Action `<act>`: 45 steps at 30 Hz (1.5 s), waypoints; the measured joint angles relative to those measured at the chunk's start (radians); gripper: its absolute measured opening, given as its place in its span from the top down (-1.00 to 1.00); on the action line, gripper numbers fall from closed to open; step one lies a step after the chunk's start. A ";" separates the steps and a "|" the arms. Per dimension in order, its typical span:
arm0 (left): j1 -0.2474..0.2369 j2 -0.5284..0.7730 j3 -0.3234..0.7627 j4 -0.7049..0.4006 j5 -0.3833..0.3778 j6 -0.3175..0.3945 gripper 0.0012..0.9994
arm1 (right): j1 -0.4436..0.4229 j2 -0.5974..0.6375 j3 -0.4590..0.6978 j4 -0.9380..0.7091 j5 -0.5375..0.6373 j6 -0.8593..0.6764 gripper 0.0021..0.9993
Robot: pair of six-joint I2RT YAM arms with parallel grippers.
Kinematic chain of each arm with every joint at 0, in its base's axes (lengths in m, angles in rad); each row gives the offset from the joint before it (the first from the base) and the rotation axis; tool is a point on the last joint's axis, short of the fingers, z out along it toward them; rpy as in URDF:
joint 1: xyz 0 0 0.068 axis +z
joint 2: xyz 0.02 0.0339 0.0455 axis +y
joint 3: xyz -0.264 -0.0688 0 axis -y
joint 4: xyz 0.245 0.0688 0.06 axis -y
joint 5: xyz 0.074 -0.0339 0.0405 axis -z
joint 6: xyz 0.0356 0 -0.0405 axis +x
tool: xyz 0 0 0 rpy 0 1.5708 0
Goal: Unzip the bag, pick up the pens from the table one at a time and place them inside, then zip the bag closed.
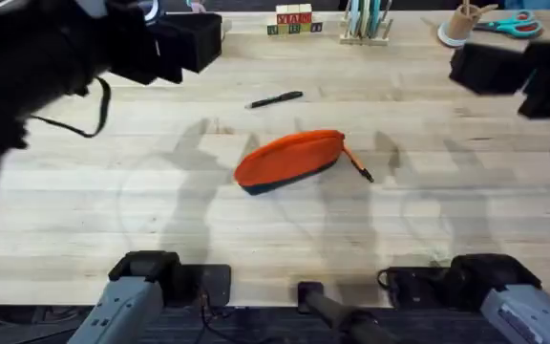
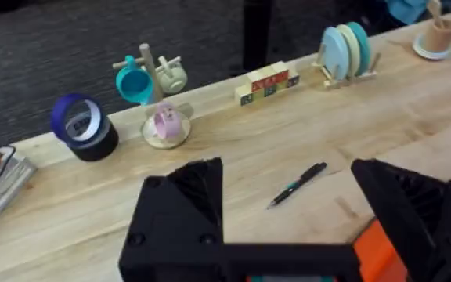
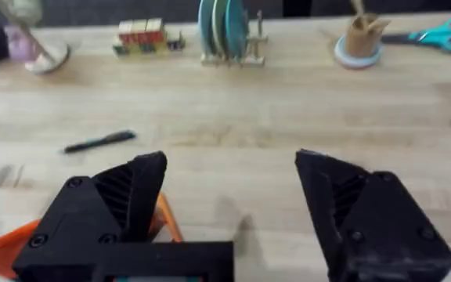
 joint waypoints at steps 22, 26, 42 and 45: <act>0.000 0.008 0.088 -0.395 0.203 0.242 -0.98 | 0.000 0.263 0.199 -0.134 -0.092 -0.039 -1.00; 0.000 0.008 0.088 -0.460 0.256 0.315 -0.99 | 0.000 0.263 0.199 -0.134 -0.093 -0.059 -1.00; 0.000 0.008 0.088 -0.524 0.364 0.571 -0.99 | 0.000 0.263 0.199 -0.134 -0.095 -0.142 -1.00; 0.000 0.008 0.088 -0.520 0.364 0.578 -0.99 | 0.000 0.263 0.199 -0.134 -0.095 -0.142 -1.00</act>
